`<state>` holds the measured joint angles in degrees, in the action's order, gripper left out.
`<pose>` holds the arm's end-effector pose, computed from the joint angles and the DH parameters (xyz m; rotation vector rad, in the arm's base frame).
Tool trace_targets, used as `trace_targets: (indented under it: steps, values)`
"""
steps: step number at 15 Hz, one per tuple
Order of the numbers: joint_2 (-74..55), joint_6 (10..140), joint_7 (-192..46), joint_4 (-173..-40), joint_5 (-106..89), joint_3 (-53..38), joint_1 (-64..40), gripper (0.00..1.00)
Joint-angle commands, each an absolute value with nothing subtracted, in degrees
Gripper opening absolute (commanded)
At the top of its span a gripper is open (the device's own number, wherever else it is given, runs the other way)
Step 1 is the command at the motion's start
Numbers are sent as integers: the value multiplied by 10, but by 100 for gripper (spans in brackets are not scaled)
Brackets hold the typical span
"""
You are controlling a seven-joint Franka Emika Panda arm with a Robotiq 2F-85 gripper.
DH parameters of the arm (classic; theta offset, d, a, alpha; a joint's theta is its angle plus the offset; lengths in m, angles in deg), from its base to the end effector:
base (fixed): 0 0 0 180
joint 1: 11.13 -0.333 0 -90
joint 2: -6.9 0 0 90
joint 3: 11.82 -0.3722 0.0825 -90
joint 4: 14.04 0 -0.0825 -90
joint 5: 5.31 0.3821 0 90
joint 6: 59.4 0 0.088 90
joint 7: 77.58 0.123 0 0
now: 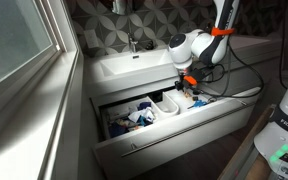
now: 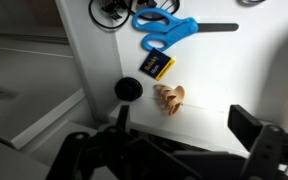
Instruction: Take the brown hair claw from the drawer and place it in front of the boxes
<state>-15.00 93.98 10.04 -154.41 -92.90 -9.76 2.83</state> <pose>0.4452 -0.1044 0.1665 2.5784 -0.4550 0.2917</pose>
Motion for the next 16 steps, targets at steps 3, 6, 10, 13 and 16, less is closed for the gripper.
trace_targets:
  steps: [3, 6, 10, 13, 16]
  values:
    - [-220, 939, 253, -1491, -1054, -91, 24, 100]
    - [-248, 926, 313, -1468, -1107, -94, 26, 100]
    - [-284, 894, 369, -1443, -1142, -95, 26, 100]
    - [-304, 873, 395, -1429, -1159, -96, 26, 100]
    - [-320, 857, 418, -1415, -1173, -107, 36, 100]
